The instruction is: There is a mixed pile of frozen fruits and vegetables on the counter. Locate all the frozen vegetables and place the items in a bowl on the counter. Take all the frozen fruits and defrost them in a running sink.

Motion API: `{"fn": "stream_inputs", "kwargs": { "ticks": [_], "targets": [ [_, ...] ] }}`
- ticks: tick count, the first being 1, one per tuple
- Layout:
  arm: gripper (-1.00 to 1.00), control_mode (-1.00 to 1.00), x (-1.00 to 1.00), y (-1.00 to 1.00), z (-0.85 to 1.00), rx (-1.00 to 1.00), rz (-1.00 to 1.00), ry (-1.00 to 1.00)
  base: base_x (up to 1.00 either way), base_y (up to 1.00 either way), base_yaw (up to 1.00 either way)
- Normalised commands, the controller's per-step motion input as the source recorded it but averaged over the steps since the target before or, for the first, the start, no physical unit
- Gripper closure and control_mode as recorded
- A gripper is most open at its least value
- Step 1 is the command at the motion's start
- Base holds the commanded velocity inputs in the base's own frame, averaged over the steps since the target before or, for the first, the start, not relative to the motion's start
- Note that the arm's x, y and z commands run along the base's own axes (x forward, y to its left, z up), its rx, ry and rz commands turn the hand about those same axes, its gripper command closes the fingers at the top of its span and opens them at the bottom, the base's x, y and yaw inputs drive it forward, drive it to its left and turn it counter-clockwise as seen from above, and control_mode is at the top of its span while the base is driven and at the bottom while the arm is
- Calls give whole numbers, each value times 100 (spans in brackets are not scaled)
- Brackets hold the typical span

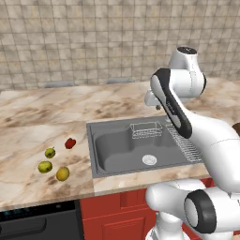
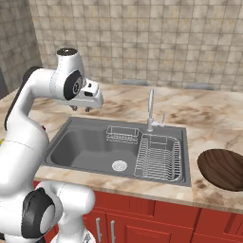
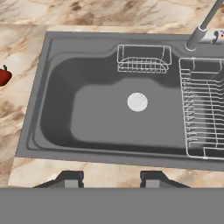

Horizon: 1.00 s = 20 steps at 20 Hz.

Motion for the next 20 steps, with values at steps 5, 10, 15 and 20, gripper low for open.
{"fn": "stream_inputs", "kwargs": {
  "ticks": [5, 10, 15, 20],
  "targets": [
    [-100, -100, 1, 54, -17, -1, -9, 0, 0, 0, 0],
    [-100, -100, 0, 91, -41, 2, -9, 0, 0, 0, 0],
    [-100, -100, -3, 90, -48, 3, 0, 6, 0, 0, 0],
    [-100, -100, -16, 64, -30, -1, 8, 8, 0, 0, 0]
  ]
}}
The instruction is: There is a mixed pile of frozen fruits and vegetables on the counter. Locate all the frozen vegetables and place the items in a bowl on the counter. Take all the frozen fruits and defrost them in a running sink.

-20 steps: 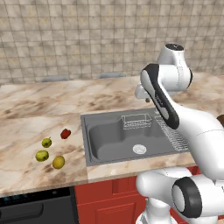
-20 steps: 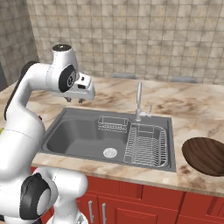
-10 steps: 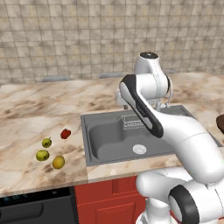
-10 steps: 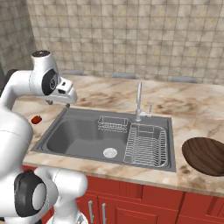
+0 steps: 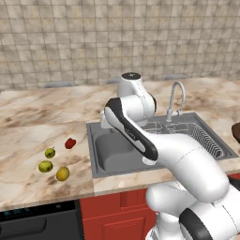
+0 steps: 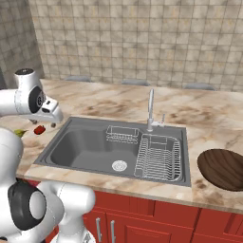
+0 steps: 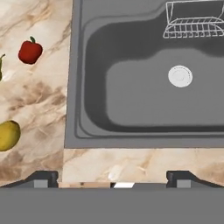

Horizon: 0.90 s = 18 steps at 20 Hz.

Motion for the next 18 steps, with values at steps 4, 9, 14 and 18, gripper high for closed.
{"fn": "stream_inputs", "kwargs": {
  "ticks": [4, 9, 14, 18],
  "targets": [
    [-100, -100, -10, 61, -8, 0, 4, 3, 0, 0, 0],
    [-100, -100, -11, 78, -28, 0, 1, 4, 0, 0, 0],
    [-100, -100, -16, 79, -36, 0, 5, 8, 0, 0, 0],
    [-100, -100, -22, 75, -42, 0, 9, 9, 0, 0, 0]
  ]
}}
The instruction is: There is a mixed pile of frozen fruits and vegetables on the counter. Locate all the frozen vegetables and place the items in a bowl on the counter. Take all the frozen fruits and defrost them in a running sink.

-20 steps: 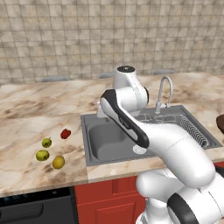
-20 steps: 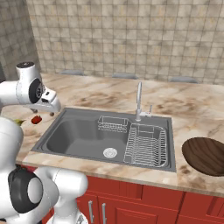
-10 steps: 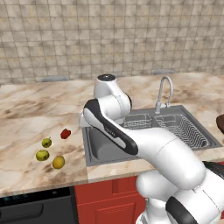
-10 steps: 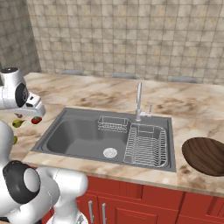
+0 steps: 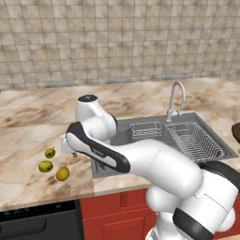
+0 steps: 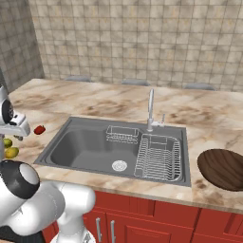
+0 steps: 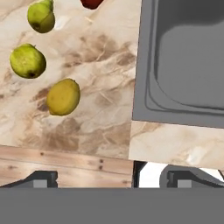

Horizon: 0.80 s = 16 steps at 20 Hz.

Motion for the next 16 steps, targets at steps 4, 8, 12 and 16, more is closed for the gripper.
{"fn": "stream_inputs", "kwargs": {
  "ticks": [4, 8, 12, 16],
  "targets": [
    [-100, -100, -2, 65, -35, -1, 10, 10, 0, 0, 0],
    [-100, -100, 2, 31, -26, -7, 3, 7, 0, 0, 0],
    [-100, -100, 21, 32, -33, -8, 0, -3, 0, 0, 0],
    [-100, -100, 16, 31, -36, -7, 0, 0, 0, 0, 0]
  ]
}}
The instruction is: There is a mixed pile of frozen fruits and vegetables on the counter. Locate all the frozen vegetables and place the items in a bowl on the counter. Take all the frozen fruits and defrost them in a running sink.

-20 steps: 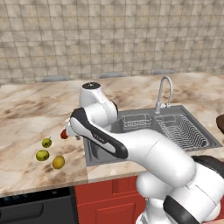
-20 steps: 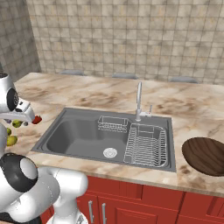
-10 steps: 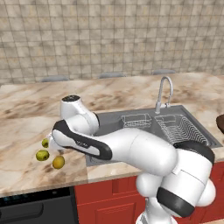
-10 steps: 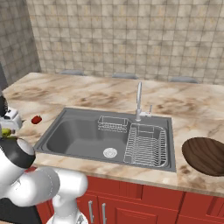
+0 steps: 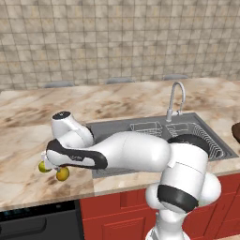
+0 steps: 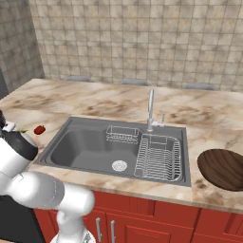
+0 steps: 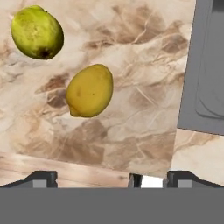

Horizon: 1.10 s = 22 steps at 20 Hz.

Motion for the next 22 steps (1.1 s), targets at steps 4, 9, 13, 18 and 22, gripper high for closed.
{"fn": "stream_inputs", "kwargs": {
  "ticks": [4, 9, 13, 18, 22],
  "targets": [
    [-100, -100, 13, 12, -36, -3, 0, -1, 0, 0, 0],
    [-100, -100, 31, -1, -27, 0, 0, 0, 0, 0, 0],
    [-100, -100, 30, 8, -20, -1, 0, 0, 0, 0, 0],
    [-100, -100, 13, 35, -11, -1, -3, 0, 0, 0, 0],
    [-100, -100, 24, 15, -5, 0, -1, 0, 0, 0, 0]
  ]
}}
